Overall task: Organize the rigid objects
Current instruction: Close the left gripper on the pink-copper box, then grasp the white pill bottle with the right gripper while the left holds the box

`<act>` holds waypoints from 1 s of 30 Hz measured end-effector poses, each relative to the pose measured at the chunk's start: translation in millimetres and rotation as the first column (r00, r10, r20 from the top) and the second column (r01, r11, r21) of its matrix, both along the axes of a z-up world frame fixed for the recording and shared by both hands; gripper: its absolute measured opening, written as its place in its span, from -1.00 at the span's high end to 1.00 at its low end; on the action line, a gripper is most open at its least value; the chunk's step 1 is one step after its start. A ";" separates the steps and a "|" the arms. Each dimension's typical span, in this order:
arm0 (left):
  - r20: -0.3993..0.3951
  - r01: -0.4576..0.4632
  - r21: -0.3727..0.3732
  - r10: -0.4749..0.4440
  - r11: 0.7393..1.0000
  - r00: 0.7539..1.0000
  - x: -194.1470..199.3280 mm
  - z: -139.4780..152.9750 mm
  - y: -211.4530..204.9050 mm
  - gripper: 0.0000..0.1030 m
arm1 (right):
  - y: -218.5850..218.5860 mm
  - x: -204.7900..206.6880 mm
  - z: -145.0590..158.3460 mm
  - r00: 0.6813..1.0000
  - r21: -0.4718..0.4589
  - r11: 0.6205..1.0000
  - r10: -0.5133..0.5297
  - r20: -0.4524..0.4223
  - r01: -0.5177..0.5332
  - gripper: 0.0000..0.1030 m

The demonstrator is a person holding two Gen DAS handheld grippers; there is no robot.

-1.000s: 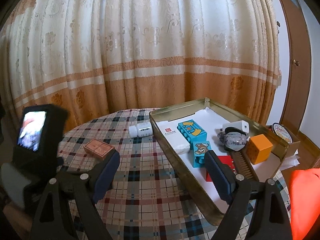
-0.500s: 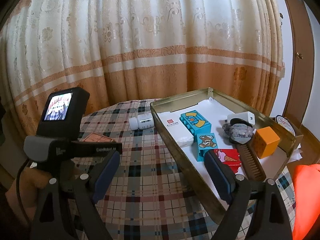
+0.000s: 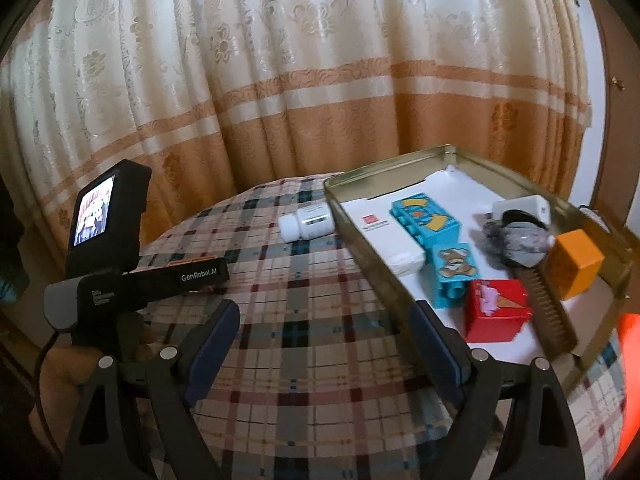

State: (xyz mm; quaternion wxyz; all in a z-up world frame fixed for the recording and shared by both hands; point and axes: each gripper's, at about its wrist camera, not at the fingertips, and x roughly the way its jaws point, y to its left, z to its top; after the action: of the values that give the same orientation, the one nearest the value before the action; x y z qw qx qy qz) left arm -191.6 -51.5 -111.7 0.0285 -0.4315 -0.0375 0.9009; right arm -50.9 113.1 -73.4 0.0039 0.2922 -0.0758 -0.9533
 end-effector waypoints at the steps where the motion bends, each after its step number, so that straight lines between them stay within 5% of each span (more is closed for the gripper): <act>1: -0.002 0.001 0.011 -0.001 1.000 1.000 0.5 -0.1 -1.7 -0.49 | -0.6 -1.8 1.4 1.000 -0.003 1.000 0.010 0.001 -0.010 -0.71; 6: -0.005 0.002 0.030 -0.002 1.000 1.000 -0.2 0.5 -2.5 -0.49 | -0.9 -39.8 27.1 0.987 0.048 0.987 0.153 0.047 -0.155 -0.71; 11: -0.011 0.002 0.058 -0.002 0.998 1.000 1.3 0.7 -5.6 -0.49 | -5.2 -103.0 40.9 0.928 0.085 0.937 0.317 0.195 -0.338 -0.63; 13: -0.016 0.003 0.086 -0.002 0.996 1.000 1.8 0.2 -9.3 -0.49 | -16.0 -122.2 40.6 0.892 0.177 0.887 0.380 0.245 -0.427 -0.31; 16: -0.022 0.004 0.113 -0.001 0.994 1.000 2.3 -0.6 -13.0 -0.49 | -31.1 -146.9 32.6 0.825 0.268 0.796 0.445 0.349 -0.543 -0.13; 24: -0.021 0.004 0.111 -0.001 0.994 1.000 2.3 0.0 -13.7 -0.49 | -57.1 -191.1 12.5 0.670 0.360 0.575 0.537 0.512 -0.735 -0.08; 27: -0.020 0.004 0.103 -0.002 0.995 1.000 0.9 -0.7 -12.2 -0.49 | -65.0 -202.6 -2.7 0.590 0.352 0.486 0.524 0.614 -0.800 0.13; 30: -0.020 0.004 0.102 -0.002 0.995 1.000 2.2 -0.9 -11.6 -0.49 | -66.4 -212.7 -4.4 0.538 0.313 0.456 0.535 0.651 -0.833 0.14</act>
State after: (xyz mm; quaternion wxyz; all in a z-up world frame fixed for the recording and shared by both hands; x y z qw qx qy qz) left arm -189.5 -63.1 -112.5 0.0523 -0.4206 -0.0827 0.9020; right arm -263.7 46.7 -77.7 0.2917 0.4991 0.3568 -0.7338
